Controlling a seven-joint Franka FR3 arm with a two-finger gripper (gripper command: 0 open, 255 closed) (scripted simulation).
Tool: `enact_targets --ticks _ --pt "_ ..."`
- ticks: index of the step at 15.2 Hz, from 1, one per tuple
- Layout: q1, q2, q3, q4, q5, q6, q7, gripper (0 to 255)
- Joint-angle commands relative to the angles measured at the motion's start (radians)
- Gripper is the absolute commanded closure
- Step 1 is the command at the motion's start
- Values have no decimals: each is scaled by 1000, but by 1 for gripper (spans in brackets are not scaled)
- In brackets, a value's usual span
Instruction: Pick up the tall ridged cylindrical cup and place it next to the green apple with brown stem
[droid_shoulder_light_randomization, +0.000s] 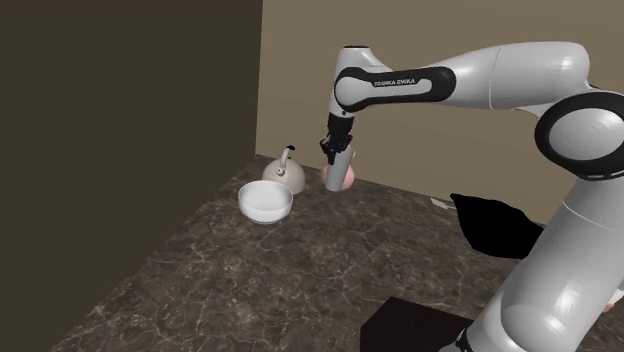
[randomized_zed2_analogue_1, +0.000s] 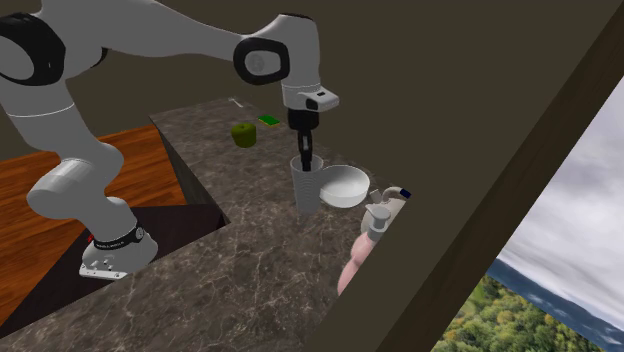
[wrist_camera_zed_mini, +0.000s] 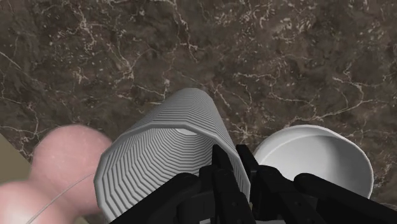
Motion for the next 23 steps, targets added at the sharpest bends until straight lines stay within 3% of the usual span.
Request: enact_targets --ticks 1,16,23 --pt "0 -2 0 25 1 -28 -3 255" --pt "2 11 1 240 4 -228 -17 255" --pt "70 -147 68 52 7 -210 120 255"
